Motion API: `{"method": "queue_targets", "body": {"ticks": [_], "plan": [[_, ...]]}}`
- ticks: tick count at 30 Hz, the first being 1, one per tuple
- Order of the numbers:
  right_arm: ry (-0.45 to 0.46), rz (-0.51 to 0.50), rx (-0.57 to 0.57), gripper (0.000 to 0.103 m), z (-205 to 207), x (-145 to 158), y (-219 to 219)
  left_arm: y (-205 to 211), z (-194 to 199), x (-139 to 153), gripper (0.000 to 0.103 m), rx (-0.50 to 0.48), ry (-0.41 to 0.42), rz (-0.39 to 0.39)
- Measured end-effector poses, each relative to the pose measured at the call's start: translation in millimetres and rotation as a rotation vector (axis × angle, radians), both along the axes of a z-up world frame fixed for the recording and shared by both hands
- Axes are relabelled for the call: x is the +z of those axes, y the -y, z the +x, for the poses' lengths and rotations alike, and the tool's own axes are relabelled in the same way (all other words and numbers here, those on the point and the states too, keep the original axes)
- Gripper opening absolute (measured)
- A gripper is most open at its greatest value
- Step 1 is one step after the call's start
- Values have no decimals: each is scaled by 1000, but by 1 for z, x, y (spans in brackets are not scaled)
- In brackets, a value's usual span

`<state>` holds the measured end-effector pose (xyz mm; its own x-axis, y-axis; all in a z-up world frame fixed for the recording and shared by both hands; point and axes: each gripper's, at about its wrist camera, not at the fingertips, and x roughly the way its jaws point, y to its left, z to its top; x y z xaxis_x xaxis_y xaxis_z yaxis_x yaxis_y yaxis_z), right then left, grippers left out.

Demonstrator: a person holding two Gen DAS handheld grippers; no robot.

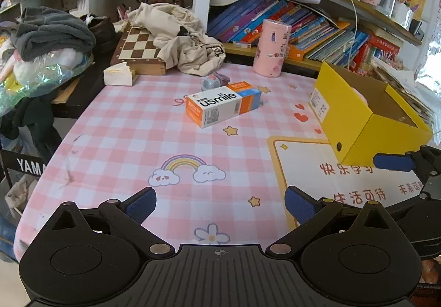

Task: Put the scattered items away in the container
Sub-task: 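Move both tools back over the table toward the usmile box and toy car, then grasp the white-and-orange usmile box with the left tool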

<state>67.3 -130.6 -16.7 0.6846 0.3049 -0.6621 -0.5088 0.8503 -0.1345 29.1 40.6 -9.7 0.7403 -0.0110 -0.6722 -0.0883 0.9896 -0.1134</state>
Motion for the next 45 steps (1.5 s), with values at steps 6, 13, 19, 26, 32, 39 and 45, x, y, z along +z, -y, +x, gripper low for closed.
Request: {"method": "queue_targets", "body": {"ticks": [6, 13, 19, 26, 32, 39, 45], "plan": [[-7, -1, 19, 103, 24, -2, -4, -3, 21, -1, 101, 13, -2, 6], [-31, 1, 52, 103, 57, -8, -9, -6, 46, -7, 101, 30, -17, 8], [-52, 6, 89, 103, 81, -13, -16, -9, 62, -8, 101, 34, 11, 29], [-84, 48, 89, 103, 113, -18, -27, -20, 88, -13, 101, 59, 6, 14], [-99, 77, 101, 103, 132, -21, -36, -24, 113, -11, 101, 41, 0, 36], [-114, 71, 98, 103, 152, -25, -42, -29, 148, -13, 101, -2, 7, 66], [-133, 67, 71, 103, 172, -30, -42, -26, 192, -28, 101, -131, -11, 123]]}}
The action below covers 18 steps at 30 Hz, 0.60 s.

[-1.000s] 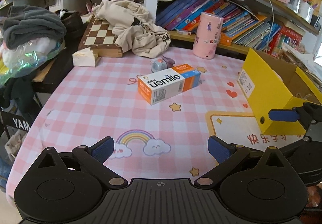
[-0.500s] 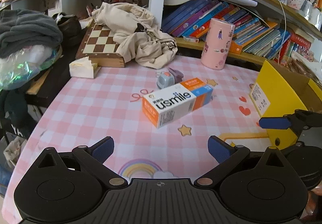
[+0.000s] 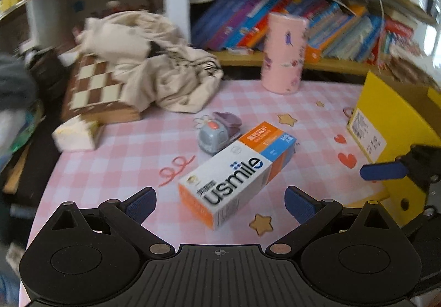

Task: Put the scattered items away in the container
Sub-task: 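Grasp the white-and-orange usmile box with the left tool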

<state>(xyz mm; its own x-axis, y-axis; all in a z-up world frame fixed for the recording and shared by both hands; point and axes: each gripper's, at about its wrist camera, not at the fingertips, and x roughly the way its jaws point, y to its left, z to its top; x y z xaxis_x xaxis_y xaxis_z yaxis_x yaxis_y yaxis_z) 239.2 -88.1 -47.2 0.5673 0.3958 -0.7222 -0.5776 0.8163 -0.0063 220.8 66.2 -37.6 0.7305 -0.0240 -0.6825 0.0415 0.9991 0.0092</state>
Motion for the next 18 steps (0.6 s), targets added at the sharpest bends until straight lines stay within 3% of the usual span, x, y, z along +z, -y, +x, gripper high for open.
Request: {"method": "queue_targets", "body": {"ticks": [10, 18], "plan": [[-34, 14, -2, 103, 14, -5, -2, 7, 58, -23, 99, -146, -67, 53], [-58, 21, -23, 103, 18, -9, 1, 16, 79, -34, 86, -218, -125, 43]]}}
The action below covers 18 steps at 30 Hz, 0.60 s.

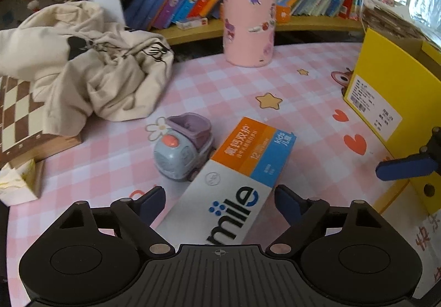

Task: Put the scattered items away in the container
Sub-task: 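Grasp the white-and-orange usmile box with the left tool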

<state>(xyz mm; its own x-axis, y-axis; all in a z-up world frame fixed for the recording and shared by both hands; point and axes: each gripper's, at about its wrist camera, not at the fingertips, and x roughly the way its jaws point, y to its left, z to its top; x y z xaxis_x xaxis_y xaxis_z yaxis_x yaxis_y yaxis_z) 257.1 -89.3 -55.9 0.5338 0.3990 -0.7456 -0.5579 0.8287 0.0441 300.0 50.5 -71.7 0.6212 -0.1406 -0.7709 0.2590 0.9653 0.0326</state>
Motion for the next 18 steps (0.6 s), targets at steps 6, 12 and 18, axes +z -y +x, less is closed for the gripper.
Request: {"method": "queue_targets", "body": {"ticks": [6, 12, 18], "plan": [[5, -7, 2, 103, 0, 0, 0, 0, -4, 2, 72, -23, -3, -2], [9, -8, 9, 103, -4, 2, -1, -7, -31, 6, 56, -38, -26, -41], [-4, -26, 69, 103, -16, 1, -8, -23, -65, 9, 55, 27, -46, -82]]}}
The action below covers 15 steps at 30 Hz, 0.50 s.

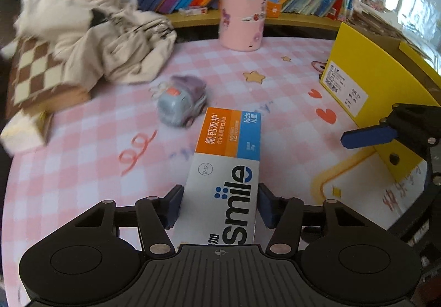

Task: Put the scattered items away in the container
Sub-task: 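Grasp the white-and-orange usmile box with the left tool, then grasp the grey toy car with the right tool while the left tool holds the usmile box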

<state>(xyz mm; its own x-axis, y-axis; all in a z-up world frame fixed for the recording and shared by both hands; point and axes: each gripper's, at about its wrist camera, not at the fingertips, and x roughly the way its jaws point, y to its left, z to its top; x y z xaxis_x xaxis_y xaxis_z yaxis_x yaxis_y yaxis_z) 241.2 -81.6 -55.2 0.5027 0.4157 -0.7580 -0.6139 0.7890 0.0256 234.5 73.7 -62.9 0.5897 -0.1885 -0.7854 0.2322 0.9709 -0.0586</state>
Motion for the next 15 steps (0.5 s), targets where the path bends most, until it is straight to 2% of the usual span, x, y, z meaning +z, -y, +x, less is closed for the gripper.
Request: {"method": "queue_targets", "body": {"ticks": [4, 11, 15], "plan": [[12, -1, 15, 103, -8, 2, -3, -12, -26, 1, 55, 44, -7, 19], [36, 3, 12, 103, -7, 6, -10, -49, -56, 3, 55, 238, -18, 8], [64, 6, 19, 103, -2, 8, -19, -62, -70, 3, 55, 288, -18, 3]]}}
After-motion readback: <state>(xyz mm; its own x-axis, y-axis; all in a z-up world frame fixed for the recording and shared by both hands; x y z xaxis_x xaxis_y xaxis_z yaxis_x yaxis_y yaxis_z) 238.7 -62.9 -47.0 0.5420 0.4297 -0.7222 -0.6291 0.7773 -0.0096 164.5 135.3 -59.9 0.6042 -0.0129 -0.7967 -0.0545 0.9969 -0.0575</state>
